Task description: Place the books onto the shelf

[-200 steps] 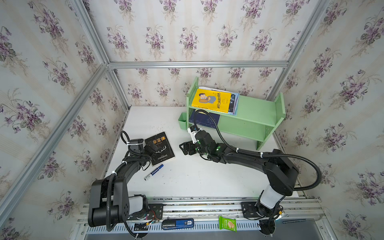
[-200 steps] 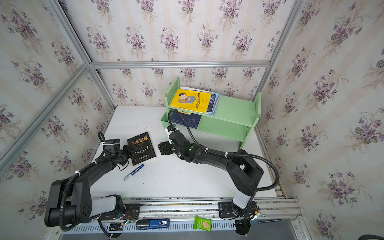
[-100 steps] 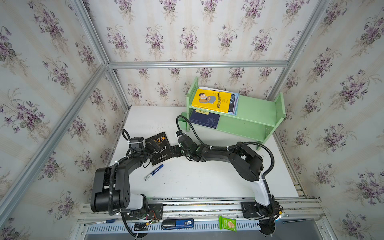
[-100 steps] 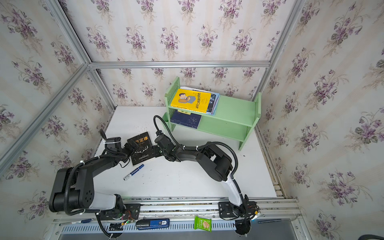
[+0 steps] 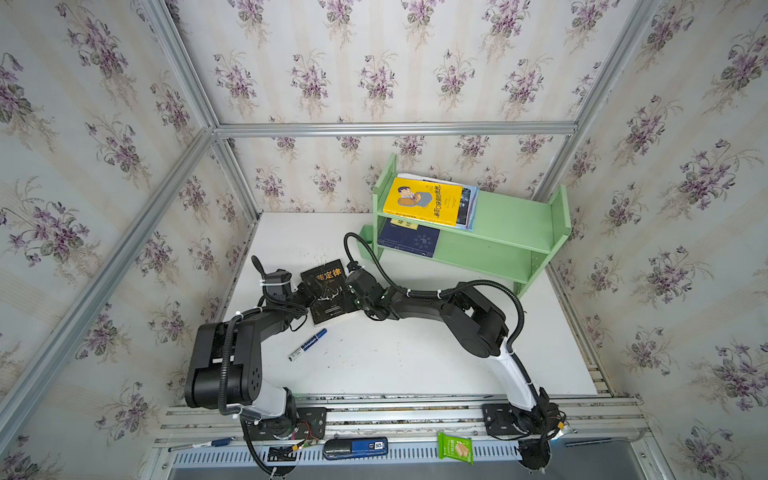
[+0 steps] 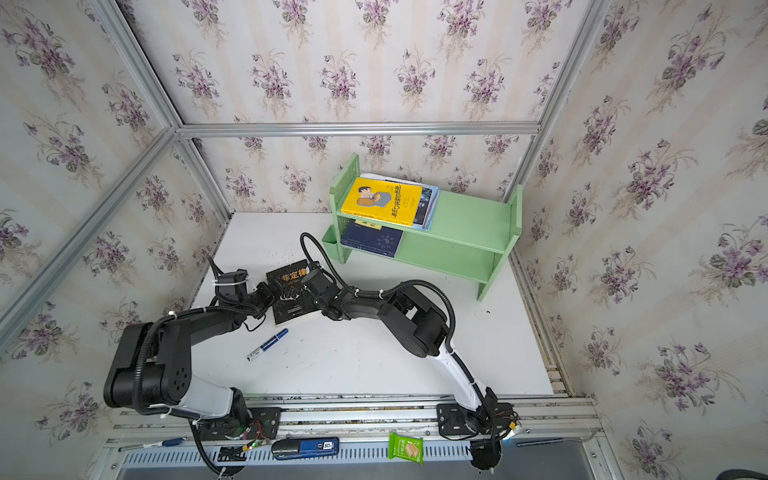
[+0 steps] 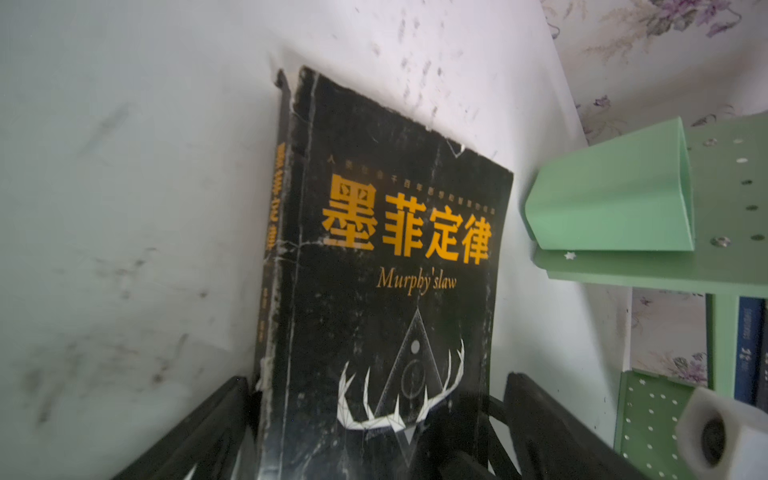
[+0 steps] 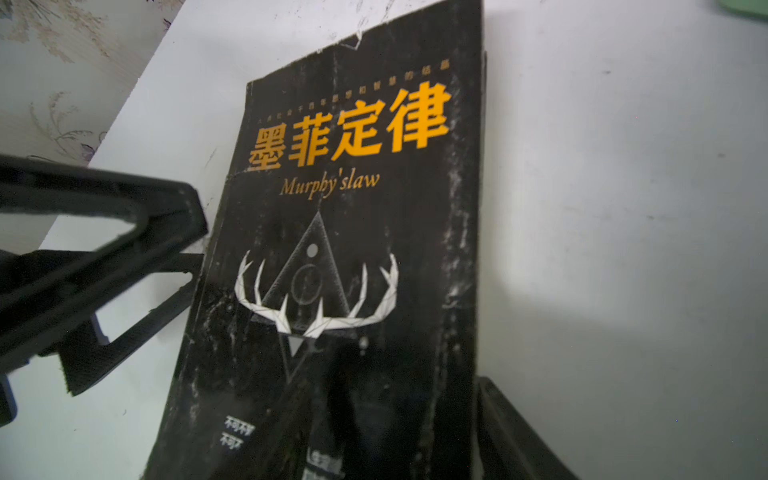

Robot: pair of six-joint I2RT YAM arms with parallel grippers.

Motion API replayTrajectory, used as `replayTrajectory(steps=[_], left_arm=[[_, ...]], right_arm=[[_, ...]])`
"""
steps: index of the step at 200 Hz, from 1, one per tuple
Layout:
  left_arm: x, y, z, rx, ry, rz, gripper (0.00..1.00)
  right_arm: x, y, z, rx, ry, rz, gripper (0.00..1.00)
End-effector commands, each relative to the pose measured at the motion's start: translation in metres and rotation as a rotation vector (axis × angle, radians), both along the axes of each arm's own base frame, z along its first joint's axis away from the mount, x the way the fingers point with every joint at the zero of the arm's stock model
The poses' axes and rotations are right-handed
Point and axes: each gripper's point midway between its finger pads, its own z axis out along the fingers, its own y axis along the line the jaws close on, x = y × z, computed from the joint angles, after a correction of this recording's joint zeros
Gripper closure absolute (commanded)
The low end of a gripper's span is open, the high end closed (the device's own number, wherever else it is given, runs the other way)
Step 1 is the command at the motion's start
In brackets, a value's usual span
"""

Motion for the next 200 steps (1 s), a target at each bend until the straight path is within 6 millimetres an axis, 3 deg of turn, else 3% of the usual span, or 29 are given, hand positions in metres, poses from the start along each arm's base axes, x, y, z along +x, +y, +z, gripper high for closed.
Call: replayTrajectory(steps=[1, 51, 80, 121, 140, 163, 200], left_arm=[[-0.021, -0.031, -0.015, -0.071, 0.097, -0.088, 0.02], [-0.035, -0.098, -0.01, -0.09, 0.095, -0.222, 0.02], [-0.057, -0.139, -0.012, -0.108, 0.11, -0.297, 0.03], [-0.083, -0.179, -0.006, -0.118, 0.114, -0.382, 0.03], [-0.09, -0.185, -0.007, -0.11, 0.126, -0.384, 0.04], [-0.094, -0.179, -0.015, -0.077, 0.155, -0.337, 0.04], [-0.092, -0.166, -0.022, -0.007, 0.186, -0.249, 0.04]], right_arm=[[-0.005, -0.012, 0.001, -0.001, 0.028, -0.014, 0.4], [-0.013, -0.07, 0.009, -0.004, 0.047, -0.098, 0.44], [-0.032, -0.115, 0.008, -0.049, 0.06, -0.146, 0.44], [-0.048, -0.183, 0.006, -0.043, 0.111, -0.269, 0.44], [-0.051, -0.205, 0.011, -0.046, 0.099, -0.296, 0.42], [-0.047, -0.218, 0.022, -0.052, 0.058, -0.303, 0.4], [-0.033, -0.212, 0.023, -0.037, 0.007, -0.263, 0.41]])
